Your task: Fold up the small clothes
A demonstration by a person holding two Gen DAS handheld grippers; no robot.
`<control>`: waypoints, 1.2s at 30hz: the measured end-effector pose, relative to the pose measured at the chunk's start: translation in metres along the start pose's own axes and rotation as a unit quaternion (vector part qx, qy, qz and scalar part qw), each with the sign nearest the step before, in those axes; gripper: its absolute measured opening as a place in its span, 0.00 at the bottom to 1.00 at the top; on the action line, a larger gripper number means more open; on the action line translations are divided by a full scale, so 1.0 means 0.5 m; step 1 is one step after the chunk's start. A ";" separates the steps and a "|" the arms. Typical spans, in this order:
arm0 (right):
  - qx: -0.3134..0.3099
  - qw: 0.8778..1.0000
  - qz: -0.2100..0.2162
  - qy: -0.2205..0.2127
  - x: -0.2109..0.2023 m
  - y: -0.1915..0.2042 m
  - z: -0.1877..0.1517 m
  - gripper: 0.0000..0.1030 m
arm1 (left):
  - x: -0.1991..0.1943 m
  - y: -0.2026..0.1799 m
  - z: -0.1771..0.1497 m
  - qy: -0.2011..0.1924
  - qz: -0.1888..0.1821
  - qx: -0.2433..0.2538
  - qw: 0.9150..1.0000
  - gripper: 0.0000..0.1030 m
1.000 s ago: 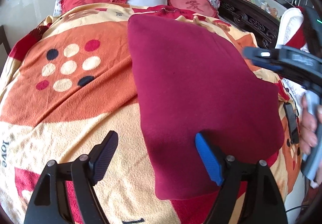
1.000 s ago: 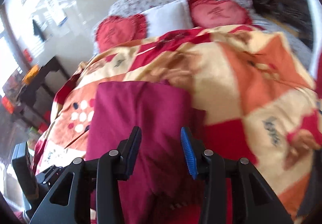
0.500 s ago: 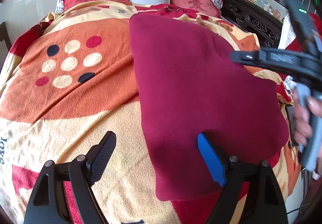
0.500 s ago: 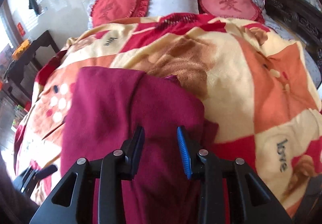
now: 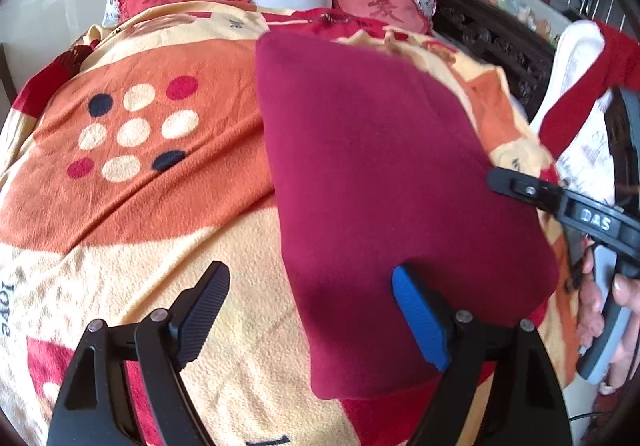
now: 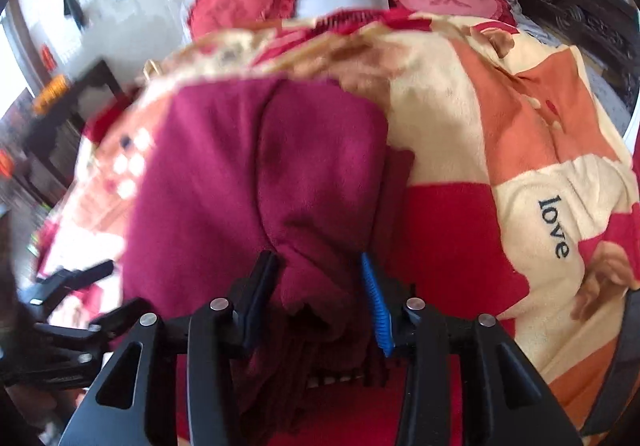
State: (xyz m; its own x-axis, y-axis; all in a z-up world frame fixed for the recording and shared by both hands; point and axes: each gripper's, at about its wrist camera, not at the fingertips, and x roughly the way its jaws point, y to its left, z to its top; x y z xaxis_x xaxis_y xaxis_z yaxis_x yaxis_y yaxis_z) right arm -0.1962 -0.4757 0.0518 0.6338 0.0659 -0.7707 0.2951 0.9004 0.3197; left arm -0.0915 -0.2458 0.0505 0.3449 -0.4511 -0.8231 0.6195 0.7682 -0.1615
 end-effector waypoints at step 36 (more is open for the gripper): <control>0.079 0.976 0.201 0.034 0.003 0.109 -0.003 0.11 | -0.161 0.103 -0.059 0.013 -0.039 -0.076 0.996 0.65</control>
State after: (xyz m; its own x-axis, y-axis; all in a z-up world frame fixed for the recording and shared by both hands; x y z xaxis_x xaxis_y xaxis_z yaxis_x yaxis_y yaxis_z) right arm -0.1803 -0.4259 0.0673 0.6743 0.4326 -0.5985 0.1426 0.7189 0.6803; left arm -0.1083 -0.1565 0.0923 0.2797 -0.5013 -0.8188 0.5289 0.7923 -0.3044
